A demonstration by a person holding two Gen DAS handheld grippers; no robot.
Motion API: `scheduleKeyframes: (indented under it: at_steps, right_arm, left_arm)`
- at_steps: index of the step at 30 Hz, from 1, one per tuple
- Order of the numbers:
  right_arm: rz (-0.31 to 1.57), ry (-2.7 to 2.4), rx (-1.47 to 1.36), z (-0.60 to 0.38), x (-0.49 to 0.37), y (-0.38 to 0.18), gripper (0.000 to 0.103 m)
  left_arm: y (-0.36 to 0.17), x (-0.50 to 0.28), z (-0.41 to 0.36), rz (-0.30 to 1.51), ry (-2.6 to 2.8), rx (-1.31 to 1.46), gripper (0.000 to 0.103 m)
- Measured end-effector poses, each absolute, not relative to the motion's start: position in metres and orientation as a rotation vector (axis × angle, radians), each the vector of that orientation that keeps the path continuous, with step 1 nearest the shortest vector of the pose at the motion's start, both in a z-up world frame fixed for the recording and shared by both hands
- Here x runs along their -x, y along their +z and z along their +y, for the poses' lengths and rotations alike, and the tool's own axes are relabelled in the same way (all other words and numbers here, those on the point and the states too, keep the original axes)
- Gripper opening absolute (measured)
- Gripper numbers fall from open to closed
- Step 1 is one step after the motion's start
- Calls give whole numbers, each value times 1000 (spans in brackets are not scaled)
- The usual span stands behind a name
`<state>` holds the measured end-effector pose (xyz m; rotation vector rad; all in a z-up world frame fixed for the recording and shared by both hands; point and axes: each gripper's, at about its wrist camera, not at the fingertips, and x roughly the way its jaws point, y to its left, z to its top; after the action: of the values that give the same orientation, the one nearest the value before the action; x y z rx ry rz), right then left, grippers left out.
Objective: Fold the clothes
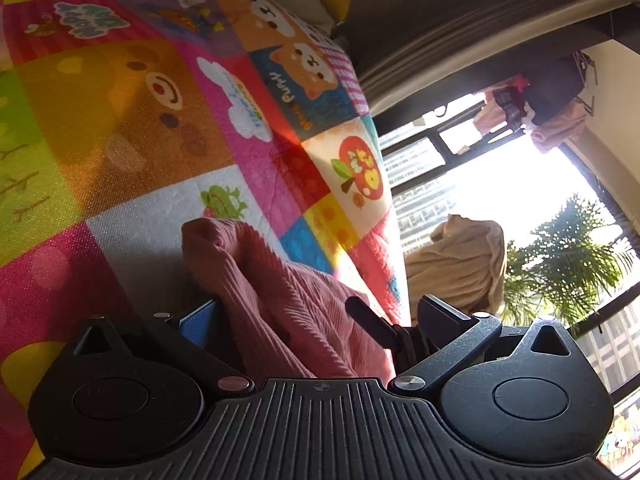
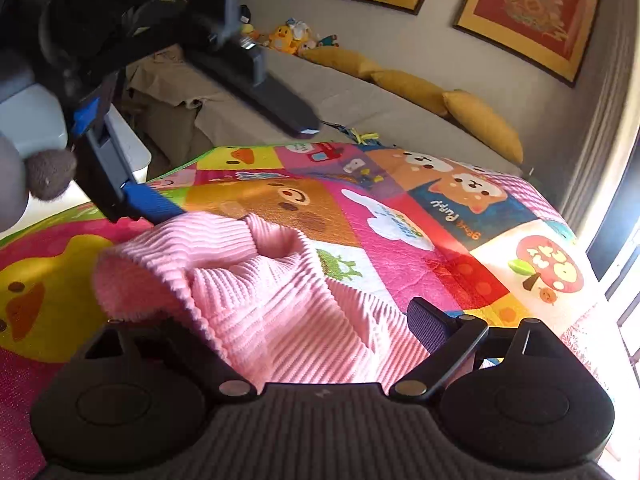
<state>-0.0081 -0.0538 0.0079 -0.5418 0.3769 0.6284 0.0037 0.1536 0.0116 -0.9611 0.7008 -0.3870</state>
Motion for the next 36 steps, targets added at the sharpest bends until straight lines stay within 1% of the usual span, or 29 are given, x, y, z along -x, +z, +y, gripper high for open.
scheduleKeyframes:
  at_steps: [3,8,9,11,15,18,19,20,22,26,28,33,36]
  right_arm:
    - [370,627,549,-57,11,8,90]
    - [361,654,581,-55,22,4,90]
    - [362,668,595,-55,26,3,91]
    - [341,688,651,-53,35,-3,100]
    - [268,688,781,-45,51,-17,101]
    - [250,665,798,-38,46,-18,99]
    - [250,644,788,-37,41,-17,91]
    - [256,620,772,-37,36,-15,78]
    - [285,597,724,-40,25,-10,66]
    - [312,602,664,-49,17,-6,60]
    - [311,615,661,-51,19,-7,57]
    - [301,601,606,-74,17,1,54]
    - [294,522,526,-109,10,16,48]
  left_arm:
    - [-4,-11,156,744,-345,985,103]
    - [-11,-34,131,783,-391,977,103]
    - [-10,-40,126,791,-398,966,103]
    - [-3,-48,116,795,-439,951,103]
    - [21,-50,105,755,-523,903,103]
    - [31,-45,102,740,-554,870,103]
    - [33,-43,102,735,-561,861,103]
    - [33,-40,105,728,-558,855,103]
    - [28,-34,115,714,-527,872,103]
    - [6,-23,141,710,-407,986,103]
    - [7,-34,133,739,-403,976,103]
    - [12,-60,112,811,-393,948,103]
    - [54,-82,61,792,-518,789,103]
